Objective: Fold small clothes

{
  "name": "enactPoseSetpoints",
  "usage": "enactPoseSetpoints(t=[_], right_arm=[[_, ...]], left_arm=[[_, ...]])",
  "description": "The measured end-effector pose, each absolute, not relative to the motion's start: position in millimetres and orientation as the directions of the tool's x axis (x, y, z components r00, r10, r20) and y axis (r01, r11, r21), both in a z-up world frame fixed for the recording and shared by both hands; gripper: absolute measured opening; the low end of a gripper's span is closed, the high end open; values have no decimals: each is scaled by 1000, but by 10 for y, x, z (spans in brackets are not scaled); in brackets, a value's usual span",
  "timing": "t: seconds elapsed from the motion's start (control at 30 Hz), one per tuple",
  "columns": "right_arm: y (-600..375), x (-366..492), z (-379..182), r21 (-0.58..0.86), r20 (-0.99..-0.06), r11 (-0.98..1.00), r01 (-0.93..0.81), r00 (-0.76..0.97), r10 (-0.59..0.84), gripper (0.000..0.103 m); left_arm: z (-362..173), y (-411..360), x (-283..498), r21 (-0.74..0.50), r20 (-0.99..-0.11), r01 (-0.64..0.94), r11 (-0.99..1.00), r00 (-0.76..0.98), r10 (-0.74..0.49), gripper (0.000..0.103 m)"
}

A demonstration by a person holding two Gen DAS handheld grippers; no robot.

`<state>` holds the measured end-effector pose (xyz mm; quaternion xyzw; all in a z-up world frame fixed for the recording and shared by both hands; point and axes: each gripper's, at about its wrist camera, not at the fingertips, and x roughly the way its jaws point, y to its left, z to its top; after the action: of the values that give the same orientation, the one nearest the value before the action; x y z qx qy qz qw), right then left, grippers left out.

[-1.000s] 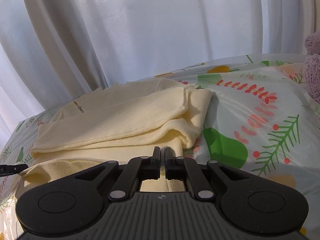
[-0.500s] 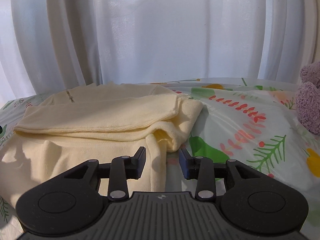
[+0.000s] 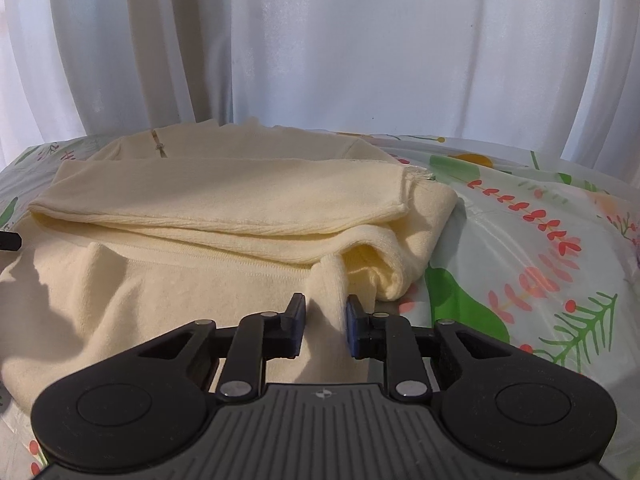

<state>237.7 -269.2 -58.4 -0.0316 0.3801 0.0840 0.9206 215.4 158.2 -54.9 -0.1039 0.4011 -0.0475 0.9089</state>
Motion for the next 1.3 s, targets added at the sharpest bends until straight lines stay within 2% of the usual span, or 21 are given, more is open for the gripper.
enactPoseSetpoints(t=[0.03, 0.17, 0.33, 0.4, 0.47, 0.6, 0.63, 0.67, 0.73, 0.83, 0.93, 1.07, 1.3], right_arm=[[-2690, 2376, -581, 6, -703, 983, -182, 698, 134, 8], [-2643, 2331, -562, -38, -689, 980, -196, 716, 116, 7], [-2605, 2265, -472, -62, -656, 978, -199, 746, 110, 7], [-2607, 2255, -433, -55, -647, 979, -194, 754, 113, 7], [-2606, 2256, -425, -53, -646, 980, -192, 755, 113, 7], [-2590, 2265, -449, -74, -655, 978, -197, 749, 101, 7], [-2581, 2264, -455, -82, -656, 976, -200, 748, 98, 7], [-2574, 2265, -457, -88, -658, 976, -201, 747, 95, 7], [-2566, 2267, -433, -94, -666, 974, -207, 740, 93, 7], [-2598, 2226, -277, -77, -642, 974, -214, 758, 116, 7], [-2669, 2246, -48, -35, -596, 977, -210, 789, 148, 6], [-2701, 2512, 125, -66, -532, 986, -155, 841, 97, 6], [-2623, 3228, 165, -107, -481, 992, -61, 877, 2, 6]], left_arm=[[-539, 1574, 2147, -221, -716, 5, 975, 678, -166, 12], [-469, 1570, 2131, -220, -710, 1, 976, 686, -161, 11], [-364, 1550, 2109, -266, -678, 38, 963, 703, -215, 10], [-397, 1512, 2146, -271, -690, 57, 961, 684, -236, 11], [-467, 1487, 2198, -268, -715, 50, 962, 659, -233, 19], [-551, 1457, 2248, -266, -732, 59, 962, 637, -242, 20], [-557, 1444, 2253, -253, -734, 63, 965, 637, -234, 18], [-555, 1432, 2259, -237, -738, 69, 969, 636, -225, 9], [-494, 1425, 2246, -204, -738, 72, 976, 644, -202, 9], [-236, 1453, 2185, -202, -703, 102, 974, 677, -217, 9], [149, 1528, 2165, -227, -614, 139, 964, 747, -253, 9], [428, 1583, 2475, -203, -543, 137, 970, 808, -228, 9], [472, 1356, 3189, -99, -510, 103, 990, 849, -139, 9]])
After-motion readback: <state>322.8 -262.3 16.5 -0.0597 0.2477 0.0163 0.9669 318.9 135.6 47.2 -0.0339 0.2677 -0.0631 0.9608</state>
